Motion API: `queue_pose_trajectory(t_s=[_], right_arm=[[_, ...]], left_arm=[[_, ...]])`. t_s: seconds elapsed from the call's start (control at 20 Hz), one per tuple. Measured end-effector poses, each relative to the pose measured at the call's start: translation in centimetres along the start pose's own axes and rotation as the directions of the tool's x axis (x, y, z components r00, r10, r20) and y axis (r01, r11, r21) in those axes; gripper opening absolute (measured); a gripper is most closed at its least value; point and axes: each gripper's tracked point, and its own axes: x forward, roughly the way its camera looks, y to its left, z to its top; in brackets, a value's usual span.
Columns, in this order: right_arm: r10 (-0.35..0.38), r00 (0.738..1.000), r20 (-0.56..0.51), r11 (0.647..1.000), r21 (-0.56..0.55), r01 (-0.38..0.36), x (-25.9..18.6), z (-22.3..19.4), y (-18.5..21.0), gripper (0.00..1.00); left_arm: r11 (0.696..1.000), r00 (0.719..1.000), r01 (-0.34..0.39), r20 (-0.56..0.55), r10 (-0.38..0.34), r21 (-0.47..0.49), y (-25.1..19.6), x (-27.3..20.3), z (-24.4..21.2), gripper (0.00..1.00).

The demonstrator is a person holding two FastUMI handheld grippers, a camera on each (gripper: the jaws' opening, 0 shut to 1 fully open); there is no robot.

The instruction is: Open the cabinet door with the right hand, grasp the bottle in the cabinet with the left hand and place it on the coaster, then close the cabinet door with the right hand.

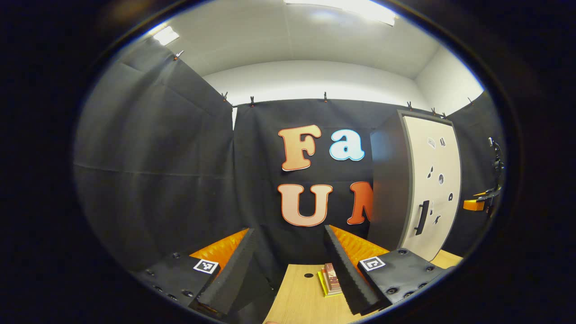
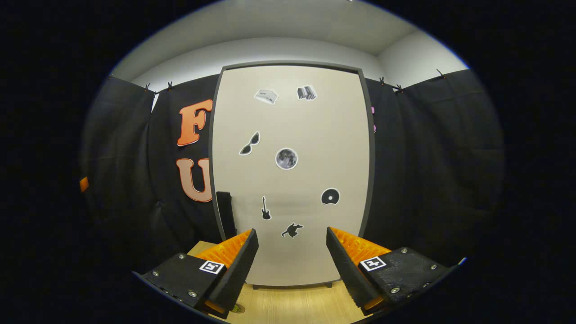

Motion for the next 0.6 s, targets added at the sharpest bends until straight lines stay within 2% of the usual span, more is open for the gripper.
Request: queue_pose_trajectory(t_s=[0.3, 0.5, 0.6], right_arm=[[-0.074, 0.994, 0.078, 0.996, -0.048, 0.078, -8.3, 4.4, -5.7, 0.94], [-0.098, 0.990, 0.103, 0.994, -0.046, 0.103, -12.0, 6.0, -7.9, 0.94], [-0.114, 0.986, 0.119, 0.991, -0.055, 0.121, -13.5, 6.7, -9.2, 0.94]], left_arm=[[0.999, 0.999, 0.031, 0.033, -0.031, 0.007, -0.9, -1.1, 3.5, 0.98], [0.991, 0.997, 0.081, 0.005, -0.081, -0.102, -2.4, -1.2, 3.8, 0.98], [0.990, 0.997, 0.072, -0.016, -0.075, -0.117, -2.2, -0.8, 3.4, 0.98]])
